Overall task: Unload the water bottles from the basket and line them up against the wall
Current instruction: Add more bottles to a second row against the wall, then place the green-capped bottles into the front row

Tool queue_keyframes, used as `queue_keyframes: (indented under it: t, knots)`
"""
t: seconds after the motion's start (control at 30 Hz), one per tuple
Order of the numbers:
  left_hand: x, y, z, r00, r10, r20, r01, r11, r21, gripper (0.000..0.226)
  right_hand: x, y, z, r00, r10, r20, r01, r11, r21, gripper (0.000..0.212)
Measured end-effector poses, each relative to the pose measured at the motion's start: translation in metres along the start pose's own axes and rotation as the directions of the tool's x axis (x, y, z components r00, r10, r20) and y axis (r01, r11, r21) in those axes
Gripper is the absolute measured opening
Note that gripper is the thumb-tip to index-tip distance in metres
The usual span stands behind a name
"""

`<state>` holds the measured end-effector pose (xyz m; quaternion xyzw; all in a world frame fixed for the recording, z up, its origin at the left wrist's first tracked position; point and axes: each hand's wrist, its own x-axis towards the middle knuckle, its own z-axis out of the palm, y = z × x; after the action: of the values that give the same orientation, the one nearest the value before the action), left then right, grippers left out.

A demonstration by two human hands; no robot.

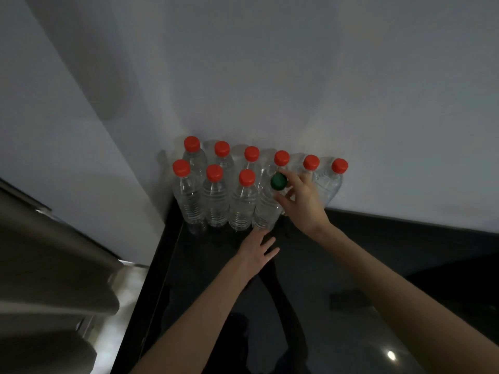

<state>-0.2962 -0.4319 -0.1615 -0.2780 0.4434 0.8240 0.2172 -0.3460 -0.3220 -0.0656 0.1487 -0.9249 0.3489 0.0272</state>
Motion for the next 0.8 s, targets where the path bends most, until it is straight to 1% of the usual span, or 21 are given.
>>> queue_keyframes:
  t: [0.03,0.07,0.1,0.17,0.23,0.3,0.4,0.47,0.57,0.73,0.8]
  knots:
    - [-0.003,0.000,-0.004,0.998,-0.050,0.044,0.052,0.998,-0.037,0.047,-0.005,0.000,-0.004,1.000,0.008,0.016,-0.009,1.000,0.026,0.054]
    - [-0.007,0.002,-0.005,0.996,-0.061,0.067,0.066,0.995,-0.073,0.046,-0.010,-0.001,-0.009,0.999,0.018,0.035,-0.020,0.998,0.055,0.056]
    - [-0.013,0.004,-0.005,0.996,-0.066,0.058,0.069,0.997,-0.037,0.047,-0.017,-0.003,-0.016,0.998,0.024,0.053,-0.028,0.997,0.074,0.057]
    - [-0.032,0.005,0.000,0.998,-0.046,0.043,0.039,0.989,0.140,0.050,-0.035,-0.006,-0.034,0.997,0.024,0.075,-0.029,0.997,0.069,0.056]
    - [-0.052,0.006,0.006,0.998,-0.014,0.056,-0.004,0.955,0.296,0.053,-0.056,-0.010,-0.053,0.997,0.009,0.076,-0.013,0.999,0.047,0.053]
    - [-0.072,0.005,0.013,0.994,0.032,0.109,-0.073,0.916,0.394,0.054,-0.079,-0.015,-0.071,0.997,-0.011,0.073,0.007,0.999,0.048,0.050]
    - [-0.107,0.001,0.031,0.977,0.152,0.148,-0.208,0.825,0.526,0.050,-0.115,-0.021,-0.098,0.998,-0.028,0.058,0.025,0.998,0.055,0.047]
    - [-0.133,-0.003,0.045,0.955,0.212,0.207,-0.294,0.768,0.569,0.049,-0.140,-0.022,-0.117,0.999,-0.026,0.031,0.025,0.999,0.048,0.047]
    - [-0.169,-0.016,0.066,0.922,0.272,0.277,-0.388,0.678,0.624,0.050,-0.180,-0.014,-0.148,1.000,-0.008,-0.010,0.009,0.999,0.043,0.049]
    - [-0.216,-0.067,0.107,0.879,0.314,0.359,-0.476,0.565,0.673,0.049,-0.256,0.022,-0.194,0.996,0.021,-0.085,-0.017,0.999,0.040,0.045]
    - [-0.230,-0.094,0.127,0.871,0.303,0.386,-0.491,0.543,0.681,0.049,-0.288,0.040,-0.213,0.993,0.034,-0.117,-0.031,0.999,0.024,0.043]
